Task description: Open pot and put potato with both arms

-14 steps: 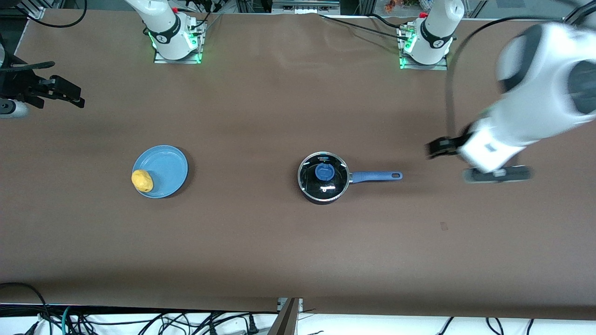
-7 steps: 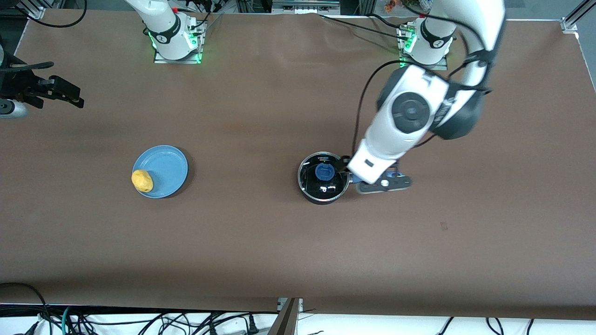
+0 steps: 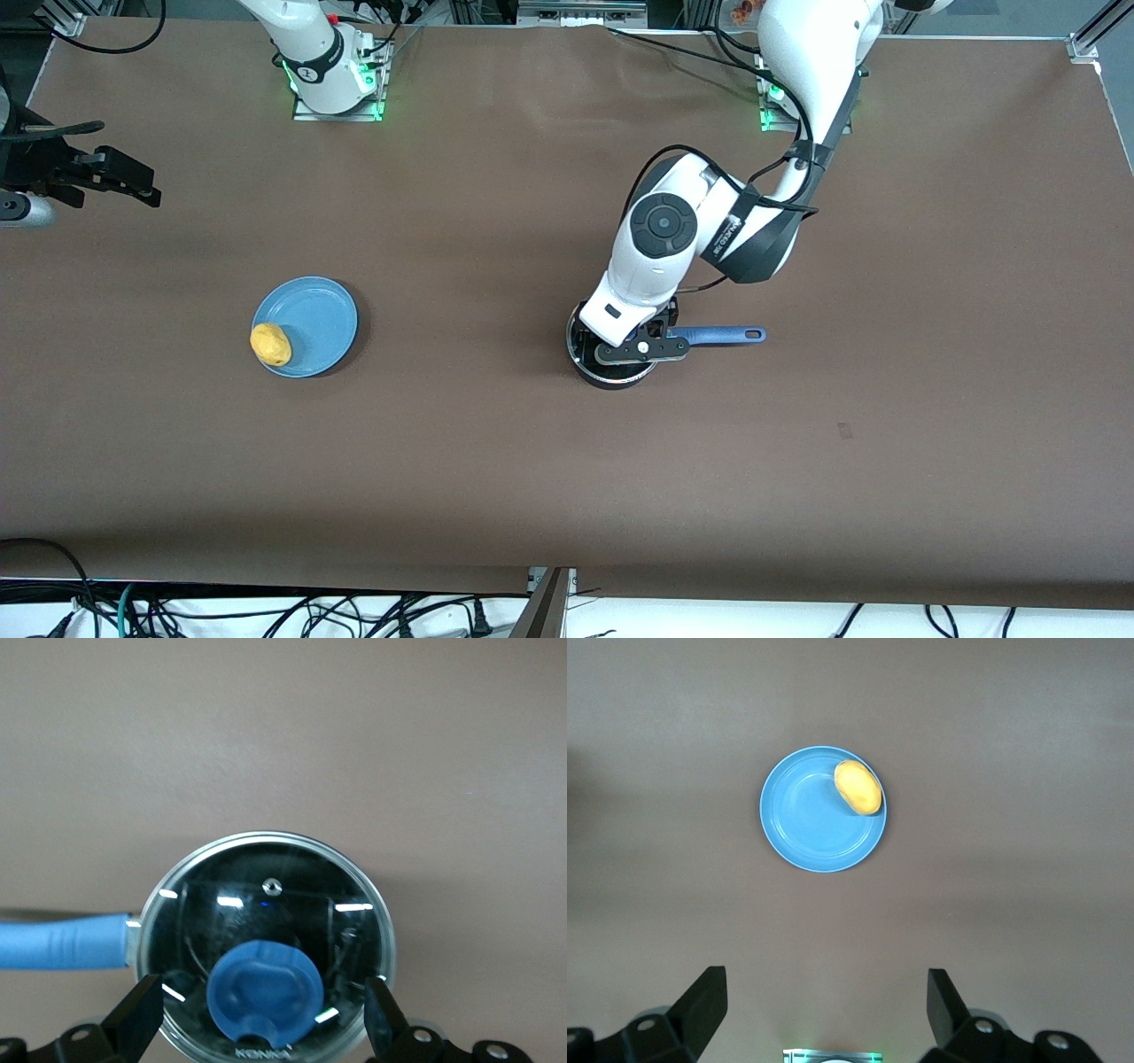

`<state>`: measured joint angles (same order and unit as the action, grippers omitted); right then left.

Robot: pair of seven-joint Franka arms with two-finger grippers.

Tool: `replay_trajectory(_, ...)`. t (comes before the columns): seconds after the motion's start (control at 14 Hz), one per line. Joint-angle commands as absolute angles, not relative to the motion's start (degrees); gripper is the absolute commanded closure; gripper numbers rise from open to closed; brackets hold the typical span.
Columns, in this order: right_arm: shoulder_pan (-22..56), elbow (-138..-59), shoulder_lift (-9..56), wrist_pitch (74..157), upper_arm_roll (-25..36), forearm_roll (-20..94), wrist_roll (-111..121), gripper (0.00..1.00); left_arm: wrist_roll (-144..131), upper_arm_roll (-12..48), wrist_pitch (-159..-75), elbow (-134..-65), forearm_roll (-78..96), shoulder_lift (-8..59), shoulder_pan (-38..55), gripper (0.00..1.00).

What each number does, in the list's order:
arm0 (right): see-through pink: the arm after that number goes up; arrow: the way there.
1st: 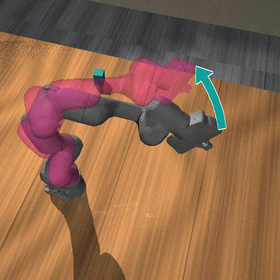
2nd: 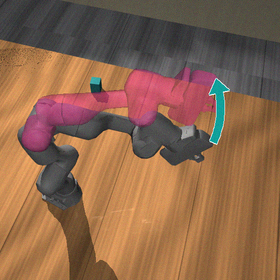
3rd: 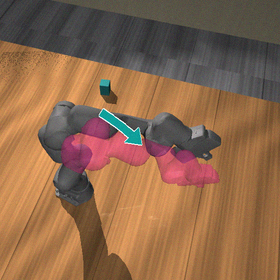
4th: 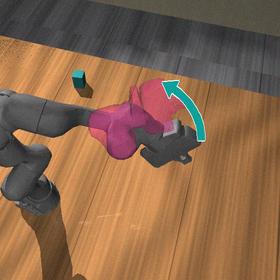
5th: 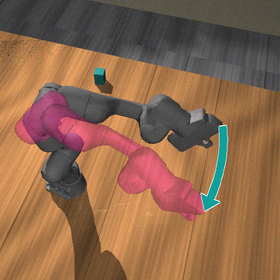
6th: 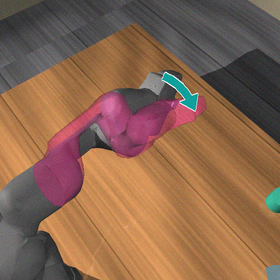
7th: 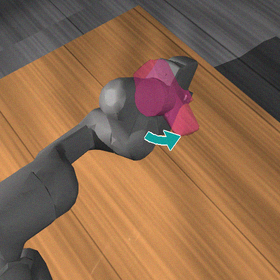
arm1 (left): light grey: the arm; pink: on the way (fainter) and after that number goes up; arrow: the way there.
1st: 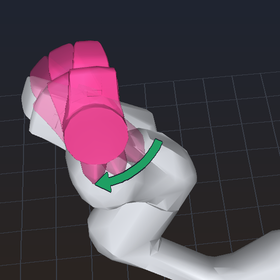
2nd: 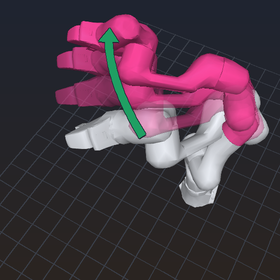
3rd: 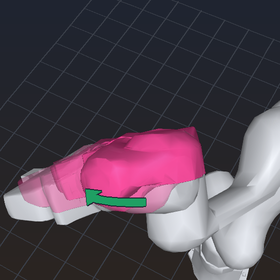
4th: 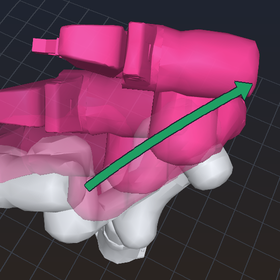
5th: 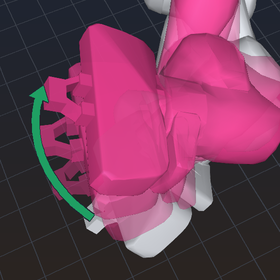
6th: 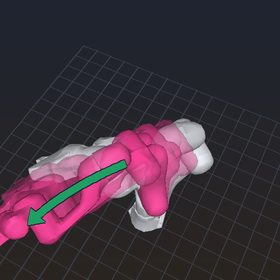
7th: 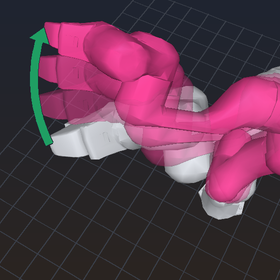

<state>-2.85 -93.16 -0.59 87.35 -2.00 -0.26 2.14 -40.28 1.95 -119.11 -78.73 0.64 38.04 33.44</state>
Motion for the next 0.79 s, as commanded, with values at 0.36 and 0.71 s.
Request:
replay_trajectory(0.36,-3.3,-91.9,0.1,86.6,-1.8,0.4,2.5,0.0,-39.5,1.4,-122.5,-79.2,-1.2,41.0,34.9,0.0)
replay_trajectory(0.71,-3.9,-91.7,1.4,86.7,-1.3,0.4,2.7,0.0,-39.4,2.3,-122.3,-80.5,-1.1,40.8,35.1,0.0)
